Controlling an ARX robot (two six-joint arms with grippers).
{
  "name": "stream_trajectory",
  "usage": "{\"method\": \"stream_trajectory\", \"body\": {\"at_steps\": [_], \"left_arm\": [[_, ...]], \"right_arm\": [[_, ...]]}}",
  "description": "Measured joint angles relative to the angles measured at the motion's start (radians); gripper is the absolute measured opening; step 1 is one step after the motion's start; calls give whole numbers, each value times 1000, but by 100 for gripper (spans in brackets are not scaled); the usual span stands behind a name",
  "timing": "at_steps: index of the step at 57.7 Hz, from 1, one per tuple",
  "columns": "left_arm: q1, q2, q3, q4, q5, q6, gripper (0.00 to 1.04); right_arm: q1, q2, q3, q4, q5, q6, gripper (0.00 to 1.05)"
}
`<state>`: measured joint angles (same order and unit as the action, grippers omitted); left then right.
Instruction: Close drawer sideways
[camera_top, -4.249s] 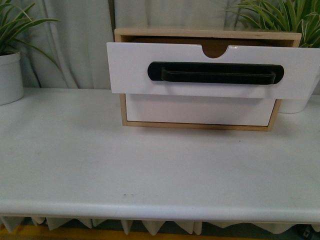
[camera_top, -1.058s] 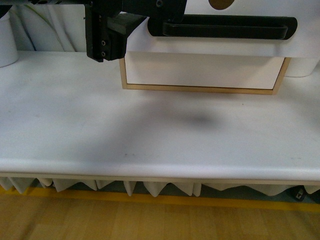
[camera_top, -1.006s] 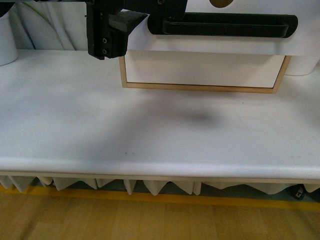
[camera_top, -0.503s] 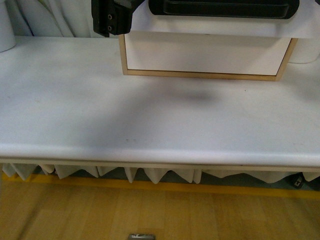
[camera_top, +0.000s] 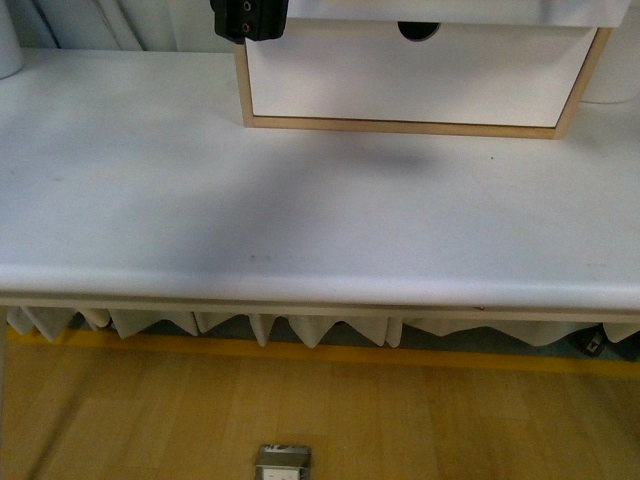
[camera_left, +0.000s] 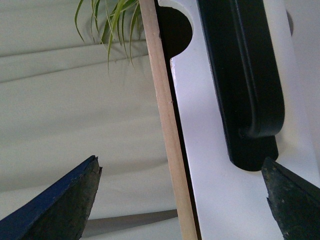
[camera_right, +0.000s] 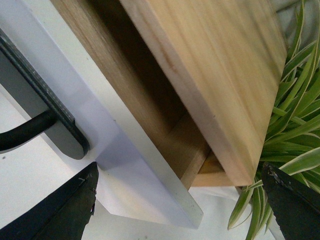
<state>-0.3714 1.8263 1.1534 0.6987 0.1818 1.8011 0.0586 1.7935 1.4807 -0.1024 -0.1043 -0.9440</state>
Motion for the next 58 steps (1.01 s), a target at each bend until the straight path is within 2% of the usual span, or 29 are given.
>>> {"method": "stream_trajectory", "body": {"at_steps": [28,43,58], "left_arm": [[-4,172,254,-14,-50,0,98],[-4,163,225,2,-60,-6,98],[7,62,49,83,-67,-50,98]], "right_arm": [[0,92,63,82,23,70,95],[-1,84,52,85,13,89,95],[-9,-35,-92,120,0,126,95]]}}
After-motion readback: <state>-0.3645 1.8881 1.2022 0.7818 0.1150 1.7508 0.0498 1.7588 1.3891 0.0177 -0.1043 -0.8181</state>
